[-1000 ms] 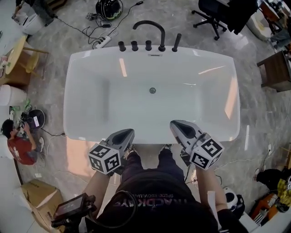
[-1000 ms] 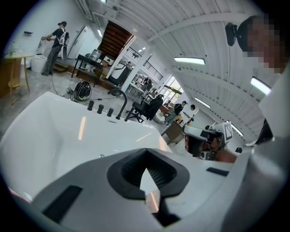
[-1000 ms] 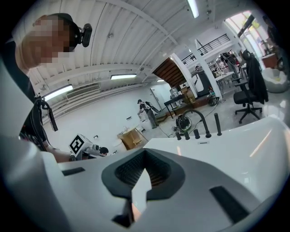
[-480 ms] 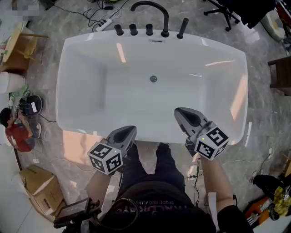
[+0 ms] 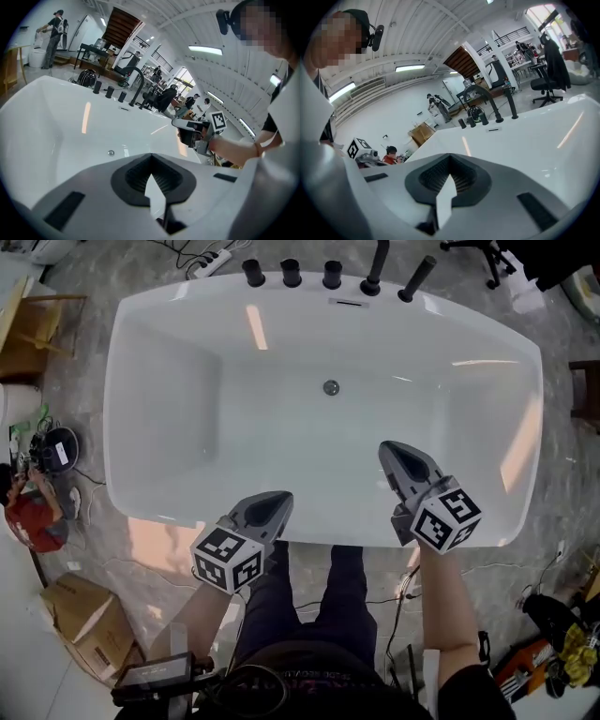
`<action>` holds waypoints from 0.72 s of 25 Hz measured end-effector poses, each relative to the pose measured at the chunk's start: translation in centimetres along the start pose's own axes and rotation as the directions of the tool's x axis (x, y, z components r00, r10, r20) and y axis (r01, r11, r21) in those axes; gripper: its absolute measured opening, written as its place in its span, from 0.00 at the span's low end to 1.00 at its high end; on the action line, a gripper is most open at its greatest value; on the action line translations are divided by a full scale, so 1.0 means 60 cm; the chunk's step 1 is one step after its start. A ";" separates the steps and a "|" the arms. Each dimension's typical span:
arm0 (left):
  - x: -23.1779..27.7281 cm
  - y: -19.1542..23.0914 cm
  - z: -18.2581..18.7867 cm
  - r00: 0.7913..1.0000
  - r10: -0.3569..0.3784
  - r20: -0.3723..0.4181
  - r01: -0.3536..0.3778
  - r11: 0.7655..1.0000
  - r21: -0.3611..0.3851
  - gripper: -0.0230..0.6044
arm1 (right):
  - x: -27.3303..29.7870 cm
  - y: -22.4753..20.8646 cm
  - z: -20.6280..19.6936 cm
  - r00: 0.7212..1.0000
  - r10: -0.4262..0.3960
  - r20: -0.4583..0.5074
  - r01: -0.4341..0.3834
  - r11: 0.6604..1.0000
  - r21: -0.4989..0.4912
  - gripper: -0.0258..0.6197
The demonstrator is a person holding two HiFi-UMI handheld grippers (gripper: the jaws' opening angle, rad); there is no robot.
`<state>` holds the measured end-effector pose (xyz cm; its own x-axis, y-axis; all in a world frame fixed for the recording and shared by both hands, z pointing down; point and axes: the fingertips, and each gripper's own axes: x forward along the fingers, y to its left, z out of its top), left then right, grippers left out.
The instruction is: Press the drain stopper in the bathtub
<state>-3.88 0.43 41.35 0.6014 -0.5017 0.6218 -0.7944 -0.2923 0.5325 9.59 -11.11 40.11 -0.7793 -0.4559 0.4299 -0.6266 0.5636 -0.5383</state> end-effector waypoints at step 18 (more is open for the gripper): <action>0.096 0.155 -0.053 0.997 -0.025 0.075 0.021 0.998 0.057 0.05 | 0.295 -0.220 -0.134 0.961 -0.078 -0.265 0.046 0.991 -0.128 0.06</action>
<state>-7.57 -2.57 51.71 0.6131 -0.5539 0.5633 -0.7852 -0.3487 0.5117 4.04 -21.07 60.68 -0.7008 -0.2997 0.6474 -0.6567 0.6254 -0.4213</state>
